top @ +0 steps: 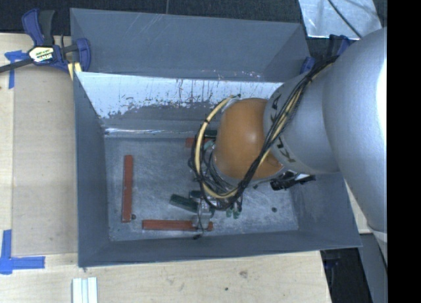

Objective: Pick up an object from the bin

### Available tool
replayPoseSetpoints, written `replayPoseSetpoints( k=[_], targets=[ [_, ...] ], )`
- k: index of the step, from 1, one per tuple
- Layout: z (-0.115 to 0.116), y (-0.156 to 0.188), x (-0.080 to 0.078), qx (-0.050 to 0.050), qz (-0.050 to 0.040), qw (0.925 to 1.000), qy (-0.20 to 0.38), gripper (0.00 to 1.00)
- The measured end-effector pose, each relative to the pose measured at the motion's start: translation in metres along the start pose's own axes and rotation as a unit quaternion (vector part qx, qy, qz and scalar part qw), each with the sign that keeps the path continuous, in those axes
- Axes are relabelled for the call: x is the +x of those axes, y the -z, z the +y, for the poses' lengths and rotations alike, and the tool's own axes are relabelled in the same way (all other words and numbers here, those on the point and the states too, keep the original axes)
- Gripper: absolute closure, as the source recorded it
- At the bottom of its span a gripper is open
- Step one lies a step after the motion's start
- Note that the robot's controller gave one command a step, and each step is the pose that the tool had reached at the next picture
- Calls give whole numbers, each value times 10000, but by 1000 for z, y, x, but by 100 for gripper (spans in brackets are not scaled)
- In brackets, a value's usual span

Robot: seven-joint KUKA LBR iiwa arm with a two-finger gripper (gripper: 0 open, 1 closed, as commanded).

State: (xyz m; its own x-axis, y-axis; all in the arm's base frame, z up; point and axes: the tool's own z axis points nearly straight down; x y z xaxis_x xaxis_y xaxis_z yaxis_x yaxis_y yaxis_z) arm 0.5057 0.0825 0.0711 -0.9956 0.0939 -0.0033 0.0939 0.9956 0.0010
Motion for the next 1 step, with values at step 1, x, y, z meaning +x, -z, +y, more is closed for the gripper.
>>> replayPoseSetpoints(
  k=[1],
  targets=[
    [0, 0, -1, -6, -17, 10000, 3, 100]
  ],
)
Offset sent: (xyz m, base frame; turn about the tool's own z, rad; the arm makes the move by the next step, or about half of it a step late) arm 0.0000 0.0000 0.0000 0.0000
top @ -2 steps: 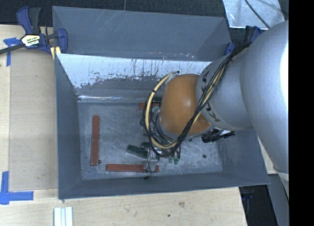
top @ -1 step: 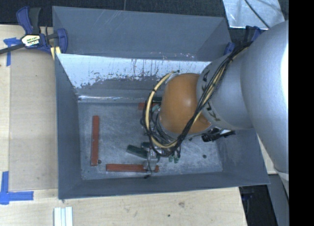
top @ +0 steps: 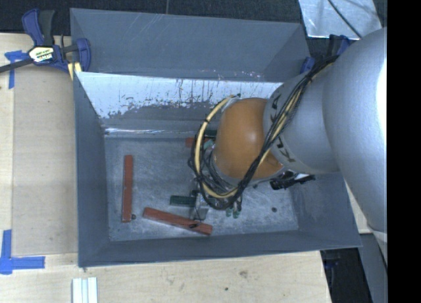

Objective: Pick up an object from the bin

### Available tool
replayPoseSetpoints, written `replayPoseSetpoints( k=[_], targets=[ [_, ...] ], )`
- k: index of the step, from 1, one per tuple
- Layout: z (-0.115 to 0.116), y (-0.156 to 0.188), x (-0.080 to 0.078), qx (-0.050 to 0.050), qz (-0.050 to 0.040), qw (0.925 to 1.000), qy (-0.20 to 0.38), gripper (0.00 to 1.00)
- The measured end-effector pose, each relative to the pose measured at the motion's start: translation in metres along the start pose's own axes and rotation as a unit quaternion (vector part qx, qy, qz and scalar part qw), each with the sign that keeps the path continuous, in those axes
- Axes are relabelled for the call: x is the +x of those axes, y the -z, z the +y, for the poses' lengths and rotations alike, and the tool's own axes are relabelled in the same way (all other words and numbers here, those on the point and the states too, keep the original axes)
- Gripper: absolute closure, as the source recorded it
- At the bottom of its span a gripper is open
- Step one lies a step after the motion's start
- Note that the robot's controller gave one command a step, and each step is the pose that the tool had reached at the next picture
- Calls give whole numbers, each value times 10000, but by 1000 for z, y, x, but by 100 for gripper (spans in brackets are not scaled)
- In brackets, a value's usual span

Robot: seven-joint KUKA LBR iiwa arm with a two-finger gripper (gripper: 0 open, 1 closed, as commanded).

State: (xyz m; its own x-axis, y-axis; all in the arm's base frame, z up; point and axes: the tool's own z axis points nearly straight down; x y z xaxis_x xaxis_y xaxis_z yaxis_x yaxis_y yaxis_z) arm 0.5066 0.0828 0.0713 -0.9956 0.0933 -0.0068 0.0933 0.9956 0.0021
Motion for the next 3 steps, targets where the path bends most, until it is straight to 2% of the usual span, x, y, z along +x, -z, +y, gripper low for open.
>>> replayPoseSetpoints(
  k=[1, 2, 3],
  targets=[
    [0, 34, -2, 3, 4, 10000, 3, 100],
    [0, 96, -4, 7, 17, 10000, 15, 100],
    [0, 116, -5, 2, 6, 10000, 31, 100]
  ],
)
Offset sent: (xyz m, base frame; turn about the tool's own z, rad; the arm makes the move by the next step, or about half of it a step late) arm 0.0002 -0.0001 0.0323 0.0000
